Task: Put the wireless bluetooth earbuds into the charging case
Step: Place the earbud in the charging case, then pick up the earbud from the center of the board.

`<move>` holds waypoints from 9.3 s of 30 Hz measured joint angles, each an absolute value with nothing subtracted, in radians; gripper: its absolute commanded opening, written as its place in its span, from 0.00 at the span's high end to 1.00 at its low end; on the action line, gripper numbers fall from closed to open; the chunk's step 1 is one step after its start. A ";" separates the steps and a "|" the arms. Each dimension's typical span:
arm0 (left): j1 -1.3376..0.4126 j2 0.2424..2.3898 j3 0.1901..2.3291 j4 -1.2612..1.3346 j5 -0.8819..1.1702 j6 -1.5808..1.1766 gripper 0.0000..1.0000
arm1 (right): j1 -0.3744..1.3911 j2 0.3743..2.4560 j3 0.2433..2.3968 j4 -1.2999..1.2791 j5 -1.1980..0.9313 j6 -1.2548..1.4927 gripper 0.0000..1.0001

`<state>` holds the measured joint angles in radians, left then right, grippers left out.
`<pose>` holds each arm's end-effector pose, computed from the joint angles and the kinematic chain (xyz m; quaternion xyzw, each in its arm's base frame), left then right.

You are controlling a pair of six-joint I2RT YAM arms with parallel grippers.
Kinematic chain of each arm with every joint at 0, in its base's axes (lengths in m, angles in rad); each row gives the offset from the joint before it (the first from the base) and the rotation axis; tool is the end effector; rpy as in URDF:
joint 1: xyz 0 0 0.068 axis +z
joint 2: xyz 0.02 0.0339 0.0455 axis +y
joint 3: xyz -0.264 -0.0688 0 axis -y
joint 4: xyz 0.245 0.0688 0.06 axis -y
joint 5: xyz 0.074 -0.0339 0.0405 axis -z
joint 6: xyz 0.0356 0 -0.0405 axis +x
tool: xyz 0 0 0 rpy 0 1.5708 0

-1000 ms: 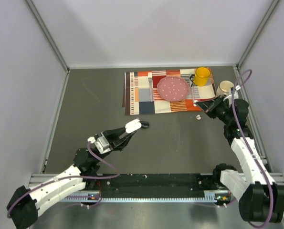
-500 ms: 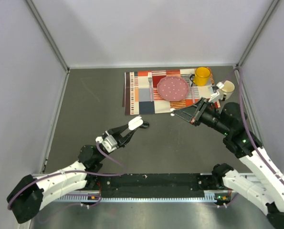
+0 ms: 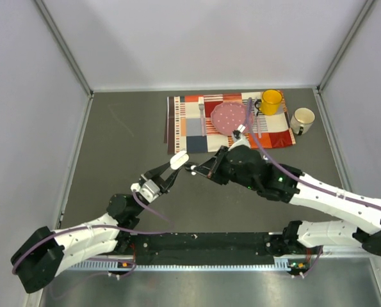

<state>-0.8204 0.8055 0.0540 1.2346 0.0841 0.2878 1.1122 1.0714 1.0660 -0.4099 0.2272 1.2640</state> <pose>0.1029 -0.1147 0.2313 0.3026 0.4207 -0.2460 0.8191 0.1127 0.2102 0.3601 0.1248 0.8252 0.4679 0.2907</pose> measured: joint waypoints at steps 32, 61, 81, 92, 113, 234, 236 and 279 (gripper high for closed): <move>-0.839 0.884 0.054 1.284 -0.002 0.341 1.00 | 1.210 1.274 1.161 -0.353 0.467 1.477 1.00; -0.842 0.886 0.054 1.264 -0.047 0.368 1.00 | 1.211 1.361 1.194 -0.339 0.515 1.595 0.88; -0.848 0.913 0.061 1.274 -0.062 0.366 1.00 | 1.211 1.388 1.245 -0.373 0.512 1.537 0.74; -0.850 0.917 0.064 1.283 -0.060 0.353 1.00 | 1.211 1.389 1.261 -0.378 0.492 1.447 0.85; -0.855 0.934 0.067 1.288 -0.049 0.339 1.00 | 1.213 1.375 1.256 -0.392 0.496 1.425 0.97; -0.859 0.351 0.077 0.889 -0.146 0.008 1.00 | 0.137 1.466 0.886 -0.292 -0.008 0.296 0.63; -0.859 0.340 0.076 0.885 -0.148 0.009 1.00 | 0.137 1.504 0.898 -0.305 0.032 0.296 0.60; -0.859 0.328 0.076 0.829 -0.183 0.017 1.00 | 0.146 1.481 0.864 -0.255 -0.097 0.384 0.60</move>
<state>-0.8593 0.3279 0.0765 0.8288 -0.1829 0.0170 0.1459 1.4807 0.8642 -0.2554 -0.0975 0.3840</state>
